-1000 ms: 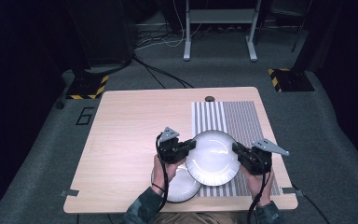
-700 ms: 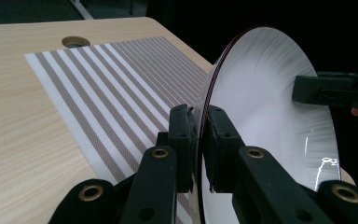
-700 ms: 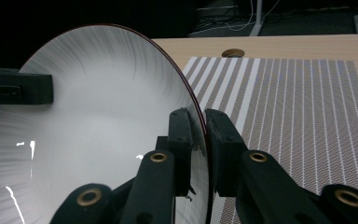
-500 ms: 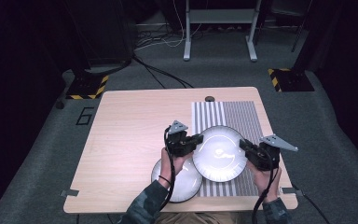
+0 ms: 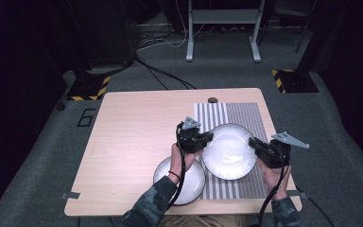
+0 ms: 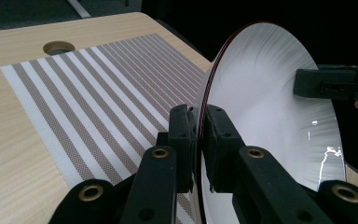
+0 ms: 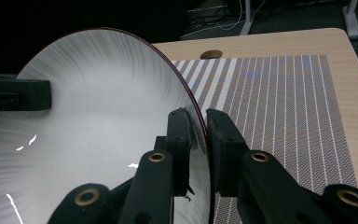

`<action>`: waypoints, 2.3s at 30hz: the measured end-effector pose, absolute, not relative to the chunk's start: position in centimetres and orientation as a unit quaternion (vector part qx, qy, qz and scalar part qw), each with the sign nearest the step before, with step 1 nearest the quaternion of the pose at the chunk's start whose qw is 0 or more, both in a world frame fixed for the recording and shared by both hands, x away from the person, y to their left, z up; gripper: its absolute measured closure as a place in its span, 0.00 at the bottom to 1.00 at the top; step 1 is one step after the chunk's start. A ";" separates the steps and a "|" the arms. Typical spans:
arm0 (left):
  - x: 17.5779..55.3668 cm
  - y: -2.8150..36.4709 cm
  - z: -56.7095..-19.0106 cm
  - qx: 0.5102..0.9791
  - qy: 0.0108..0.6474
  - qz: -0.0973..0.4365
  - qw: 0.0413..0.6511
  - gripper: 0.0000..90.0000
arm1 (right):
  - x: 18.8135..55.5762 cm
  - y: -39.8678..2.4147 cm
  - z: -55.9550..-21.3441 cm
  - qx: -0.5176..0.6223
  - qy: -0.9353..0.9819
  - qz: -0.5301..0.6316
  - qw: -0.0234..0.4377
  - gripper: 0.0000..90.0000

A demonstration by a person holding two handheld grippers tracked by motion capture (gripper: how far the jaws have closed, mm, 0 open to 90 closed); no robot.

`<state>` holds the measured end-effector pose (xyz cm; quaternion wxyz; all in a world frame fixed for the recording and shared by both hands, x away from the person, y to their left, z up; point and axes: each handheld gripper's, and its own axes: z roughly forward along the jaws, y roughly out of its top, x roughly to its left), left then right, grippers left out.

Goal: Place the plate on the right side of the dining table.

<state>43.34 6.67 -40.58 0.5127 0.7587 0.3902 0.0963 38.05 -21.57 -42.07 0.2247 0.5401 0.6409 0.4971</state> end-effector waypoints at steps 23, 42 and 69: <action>45.9 5.6 -41.4 0.761 0.402 0.079 0.503 0.91 | 40.1 -22.4 -42.5 0.553 0.643 0.484 0.216 0.88; 48.3 4.5 -43.6 0.759 0.425 0.055 0.491 0.90 | 42.6 -23.5 -44.2 0.572 0.650 0.462 0.190 0.89; 50.6 2.8 -45.5 0.760 0.441 0.050 0.474 0.89 | 44.9 -24.6 -45.4 0.589 0.655 0.439 0.178 0.89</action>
